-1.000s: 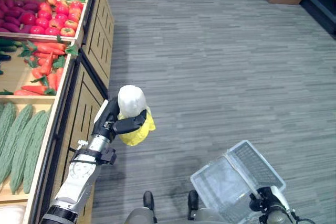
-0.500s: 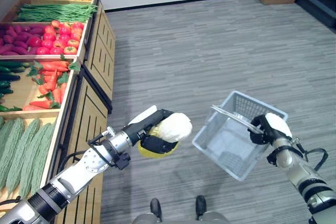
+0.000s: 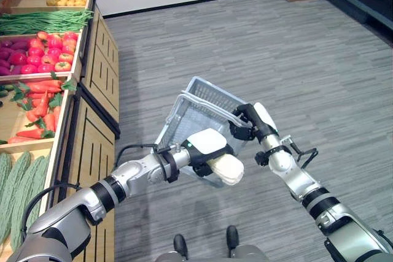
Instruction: Get the vegetables into the basket
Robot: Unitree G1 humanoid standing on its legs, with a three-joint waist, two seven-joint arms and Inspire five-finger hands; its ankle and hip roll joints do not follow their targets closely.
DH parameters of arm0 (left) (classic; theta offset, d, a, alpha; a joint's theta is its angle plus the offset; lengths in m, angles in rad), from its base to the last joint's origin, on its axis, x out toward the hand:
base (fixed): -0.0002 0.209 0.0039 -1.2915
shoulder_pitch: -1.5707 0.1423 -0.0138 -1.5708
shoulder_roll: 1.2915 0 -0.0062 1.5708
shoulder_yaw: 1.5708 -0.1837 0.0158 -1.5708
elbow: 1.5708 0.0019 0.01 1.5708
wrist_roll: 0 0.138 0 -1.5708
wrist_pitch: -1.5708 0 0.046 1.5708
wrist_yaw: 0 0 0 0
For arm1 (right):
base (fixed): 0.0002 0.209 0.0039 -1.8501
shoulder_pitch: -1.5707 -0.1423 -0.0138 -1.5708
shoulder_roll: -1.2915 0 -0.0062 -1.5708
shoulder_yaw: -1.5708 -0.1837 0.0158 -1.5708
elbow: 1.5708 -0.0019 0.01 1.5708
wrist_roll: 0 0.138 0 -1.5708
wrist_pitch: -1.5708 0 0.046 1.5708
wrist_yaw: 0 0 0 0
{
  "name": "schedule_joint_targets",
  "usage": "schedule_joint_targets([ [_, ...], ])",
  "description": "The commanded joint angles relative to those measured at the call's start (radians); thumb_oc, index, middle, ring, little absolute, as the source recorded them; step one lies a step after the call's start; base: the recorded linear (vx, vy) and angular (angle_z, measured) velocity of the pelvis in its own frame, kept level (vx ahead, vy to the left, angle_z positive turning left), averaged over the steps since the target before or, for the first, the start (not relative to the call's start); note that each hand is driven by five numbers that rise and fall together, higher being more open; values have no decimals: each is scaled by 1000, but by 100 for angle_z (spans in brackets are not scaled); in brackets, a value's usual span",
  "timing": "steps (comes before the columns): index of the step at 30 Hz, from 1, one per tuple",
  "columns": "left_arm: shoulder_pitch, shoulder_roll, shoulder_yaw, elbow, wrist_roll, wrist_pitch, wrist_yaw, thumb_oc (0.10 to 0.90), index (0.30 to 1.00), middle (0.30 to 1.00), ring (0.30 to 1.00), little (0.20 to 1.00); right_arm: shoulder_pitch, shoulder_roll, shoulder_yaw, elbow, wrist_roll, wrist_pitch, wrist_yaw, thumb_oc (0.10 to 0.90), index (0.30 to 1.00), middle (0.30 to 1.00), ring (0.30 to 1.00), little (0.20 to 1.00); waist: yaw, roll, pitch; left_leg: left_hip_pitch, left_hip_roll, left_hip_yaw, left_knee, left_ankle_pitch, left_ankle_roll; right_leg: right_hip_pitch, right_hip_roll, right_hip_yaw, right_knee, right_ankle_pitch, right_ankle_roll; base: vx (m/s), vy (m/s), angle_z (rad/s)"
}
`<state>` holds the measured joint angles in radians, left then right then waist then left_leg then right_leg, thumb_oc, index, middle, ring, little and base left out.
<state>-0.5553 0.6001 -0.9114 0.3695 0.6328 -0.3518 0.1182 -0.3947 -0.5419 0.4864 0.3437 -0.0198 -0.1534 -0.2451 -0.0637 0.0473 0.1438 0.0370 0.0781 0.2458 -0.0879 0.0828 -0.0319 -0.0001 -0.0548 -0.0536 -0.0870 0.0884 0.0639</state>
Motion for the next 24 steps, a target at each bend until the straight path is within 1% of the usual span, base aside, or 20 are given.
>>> schedule_joint_targets([
  [1, -62, 5, 57, 13, 100, 16, 117, 400, 300, 300, 300, 300, -120, -15, -78, -78, 102, -160, -14, 400, 300, 300, 300, 300, 14, -72, -89, 23, 45, -6, 1, -41, -61, 16, -67, 17, 0, 12, 84, 0, 0, 0],
  [5, -59, 12, 75, 47, 151, 40, 141, 400, 300, 300, 300, 300, -95, -28, -82, -130, 126, -166, 9, 400, 300, 300, 300, 300, 12, -72, -90, 25, 45, -2, 1, -41, -62, 16, -66, 16, 0, 13, 84, 0, 0, 0],
  [7, -44, 25, 102, 75, 177, 60, 158, 400, 300, 300, 300, 300, -68, -37, -87, -166, 146, -171, 27, 400, 300, 300, 300, 300, 13, -75, -90, 26, 47, 3, 1, -42, -63, 16, -64, 19, 0, 14, 84, 0, 0, 0],
  [10, -21, 39, 142, 75, 178, 74, 169, 400, 300, 300, 300, 300, -31, -41, -93, -200, 166, -173, 50, 400, 300, 300, 300, 300, 13, -76, -88, 26, 49, 4, 1, -40, -65, 18, -64, 16, 0, 12, 84, 1, -4, -3],
  [15, 27, 34, 207, 63, 188, 98, 210, 400, 300, 300, 300, 300, 48, -36, -102, -253, 208, -179, 91, 400, 300, 300, 300, 300, 10, -77, -86, 26, 50, 0, 1, -40, -67, 21, -63, 10, 0, 9, 81, 0, 0, 0],
  [19, 41, 24, 223, 60, 206, 108, 228, 400, 300, 300, 300, 300, 73, -29, -95, -278, 227, -181, 116, 400, 300, 300, 300, 300, 10, -78, -83, 25, 51, -1, 1, -39, -67, 21, -62, 10, 0, 7, 81, 0, 0, 0],
  [20, 43, 17, 219, 61, 214, 110, 236, 400, 300, 300, 300, 300, 79, -19, -88, -288, 247, -183, 125, 400, 300, 300, 300, 300, 9, -78, -82, 25, 52, 1, 1, -39, -68, 20, -62, 11, 0, 7, 81, 0, 0, 0],
  [24, 46, 1, 204, 67, 223, 108, 237, 400, 300, 300, 300, 300, 79, -10, -72, -299, 255, -184, 131, 400, 300, 300, 300, 300, 8, -77, -79, 24, 52, 1, 1, -38, -67, 18, -64, 10, 0, 7, 81, 0, 0, 0],
])
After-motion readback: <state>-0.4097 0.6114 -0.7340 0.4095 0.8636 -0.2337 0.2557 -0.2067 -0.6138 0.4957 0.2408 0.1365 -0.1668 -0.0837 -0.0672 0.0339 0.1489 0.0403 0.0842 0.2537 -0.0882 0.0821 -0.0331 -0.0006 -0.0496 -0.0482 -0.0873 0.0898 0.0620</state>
